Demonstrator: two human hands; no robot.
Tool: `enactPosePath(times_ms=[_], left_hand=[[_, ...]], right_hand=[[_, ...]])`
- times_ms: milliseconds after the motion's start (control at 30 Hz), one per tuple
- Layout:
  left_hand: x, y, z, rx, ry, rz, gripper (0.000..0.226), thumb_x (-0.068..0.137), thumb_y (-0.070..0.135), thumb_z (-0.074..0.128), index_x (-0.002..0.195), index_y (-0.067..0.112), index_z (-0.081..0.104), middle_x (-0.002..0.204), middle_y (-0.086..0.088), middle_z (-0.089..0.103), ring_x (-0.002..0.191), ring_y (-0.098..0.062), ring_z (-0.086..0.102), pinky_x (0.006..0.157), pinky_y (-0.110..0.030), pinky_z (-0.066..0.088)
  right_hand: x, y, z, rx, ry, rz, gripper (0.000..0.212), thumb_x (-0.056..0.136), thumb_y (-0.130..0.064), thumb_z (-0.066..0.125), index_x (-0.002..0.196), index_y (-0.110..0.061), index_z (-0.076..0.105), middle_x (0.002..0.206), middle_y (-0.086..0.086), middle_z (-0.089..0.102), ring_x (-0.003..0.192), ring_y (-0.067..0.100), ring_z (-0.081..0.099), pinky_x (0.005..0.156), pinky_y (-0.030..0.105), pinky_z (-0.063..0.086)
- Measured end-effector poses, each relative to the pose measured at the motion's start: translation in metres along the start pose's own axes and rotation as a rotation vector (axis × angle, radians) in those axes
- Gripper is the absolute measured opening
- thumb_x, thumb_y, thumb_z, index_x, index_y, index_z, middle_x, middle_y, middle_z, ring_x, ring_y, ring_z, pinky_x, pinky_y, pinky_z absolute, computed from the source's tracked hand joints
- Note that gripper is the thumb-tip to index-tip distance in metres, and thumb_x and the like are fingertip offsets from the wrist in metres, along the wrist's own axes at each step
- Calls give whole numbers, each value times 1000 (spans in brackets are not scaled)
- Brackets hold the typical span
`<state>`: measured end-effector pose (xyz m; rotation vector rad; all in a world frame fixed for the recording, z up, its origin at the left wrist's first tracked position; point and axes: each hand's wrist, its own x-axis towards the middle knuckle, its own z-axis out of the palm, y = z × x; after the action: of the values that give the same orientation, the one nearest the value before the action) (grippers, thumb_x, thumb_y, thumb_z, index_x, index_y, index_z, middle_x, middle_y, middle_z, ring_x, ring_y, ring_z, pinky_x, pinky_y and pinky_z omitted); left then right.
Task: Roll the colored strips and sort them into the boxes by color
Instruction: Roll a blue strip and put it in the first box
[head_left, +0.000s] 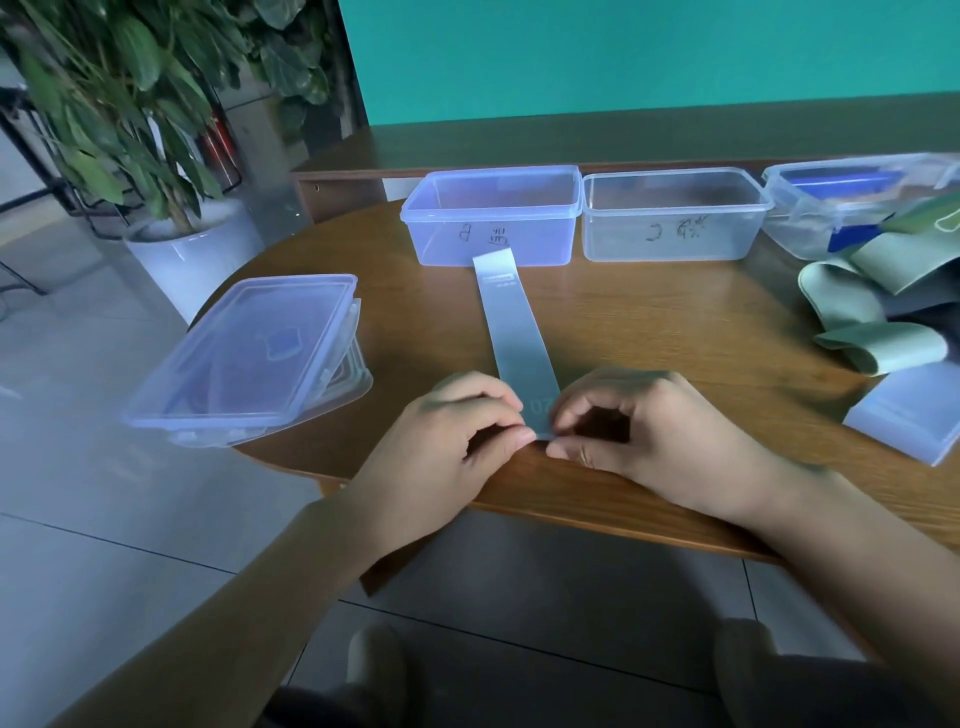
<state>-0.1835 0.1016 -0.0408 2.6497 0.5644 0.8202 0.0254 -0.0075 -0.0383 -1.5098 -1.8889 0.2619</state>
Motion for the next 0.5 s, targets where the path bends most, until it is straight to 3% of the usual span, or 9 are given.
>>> enactPosePath(times_ms=[267, 500], left_hand=[[-2, 3, -2, -42, -17, -47, 37, 93, 45, 53, 91, 15, 76, 111, 17, 61, 105, 2, 57, 90, -10, 40], [-7, 9, -3, -71, -25, -153, 18, 89, 33, 69, 78, 19, 73, 119, 16, 58, 113, -2, 53, 84, -3, 37]], right_hand=[[-2, -3, -2, 100, -33, 88, 11, 91, -26, 75, 89, -15, 75, 104, -12, 71, 101, 9, 67, 91, 25, 49], [-5, -7, -3, 192, -82, 221, 12, 90, -30, 75, 82, -22, 77, 114, -18, 67, 109, 0, 62, 93, 13, 40]])
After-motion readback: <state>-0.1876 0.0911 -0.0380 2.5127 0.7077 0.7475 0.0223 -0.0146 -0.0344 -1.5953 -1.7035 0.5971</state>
